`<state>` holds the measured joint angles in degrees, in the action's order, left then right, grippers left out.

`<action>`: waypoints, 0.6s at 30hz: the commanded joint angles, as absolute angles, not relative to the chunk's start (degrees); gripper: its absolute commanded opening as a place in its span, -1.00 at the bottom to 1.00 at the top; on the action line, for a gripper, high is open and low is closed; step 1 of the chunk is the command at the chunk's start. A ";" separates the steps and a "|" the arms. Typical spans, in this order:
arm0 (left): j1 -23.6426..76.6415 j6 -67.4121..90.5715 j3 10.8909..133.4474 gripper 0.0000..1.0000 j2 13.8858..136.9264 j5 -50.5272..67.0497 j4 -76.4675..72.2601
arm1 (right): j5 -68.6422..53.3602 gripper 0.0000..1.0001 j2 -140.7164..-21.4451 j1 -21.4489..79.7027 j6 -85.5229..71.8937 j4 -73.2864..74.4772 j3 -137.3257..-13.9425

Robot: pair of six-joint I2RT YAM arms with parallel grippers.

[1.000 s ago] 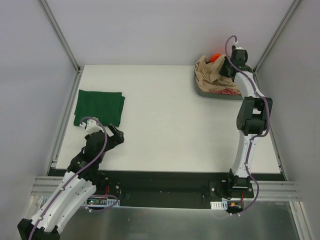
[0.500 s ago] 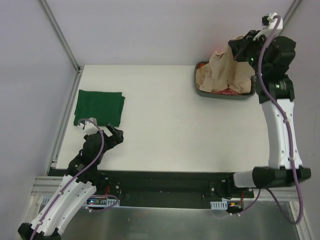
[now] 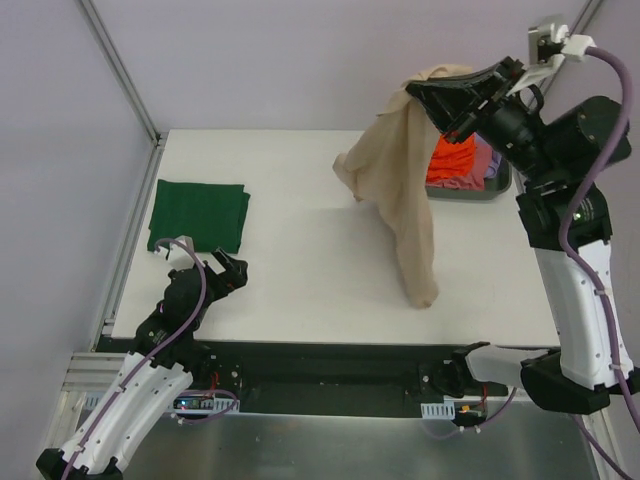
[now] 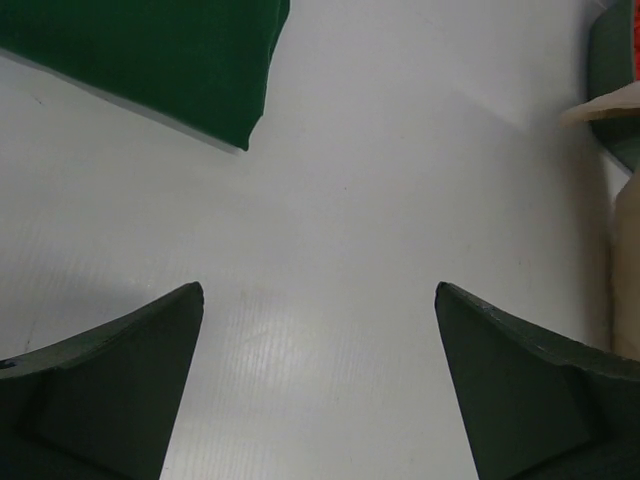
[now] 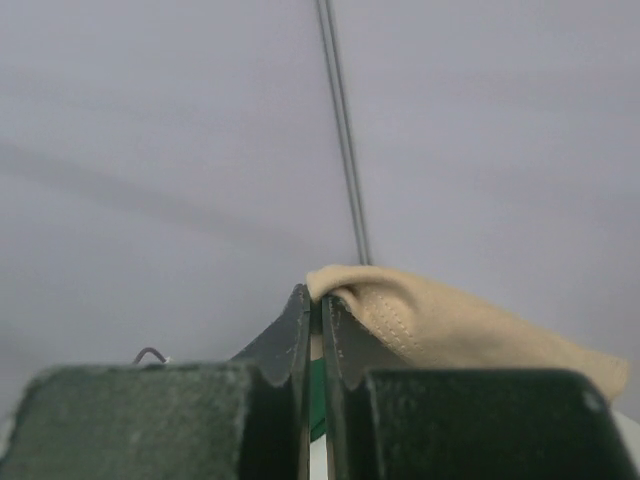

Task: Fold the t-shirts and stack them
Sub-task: Move the tshirt to the center of the board

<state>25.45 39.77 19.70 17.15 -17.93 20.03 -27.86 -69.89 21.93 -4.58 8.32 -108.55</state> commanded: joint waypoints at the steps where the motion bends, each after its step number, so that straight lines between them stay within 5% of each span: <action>1: 25.40 40.52 20.48 0.98 15.74 -17.14 20.48 | -29.80 -0.99 -73.29 23.55 -8.26 4.57 -110.39; 8: 25.40 40.87 20.48 0.98 15.73 -17.75 20.74 | -17.08 -0.99 -71.29 23.55 -3.35 7.73 -102.34; 18: 25.40 44.56 23.55 0.98 33.80 -10.74 13.30 | 12.73 -0.99 -48.27 21.19 -3.59 7.91 -52.60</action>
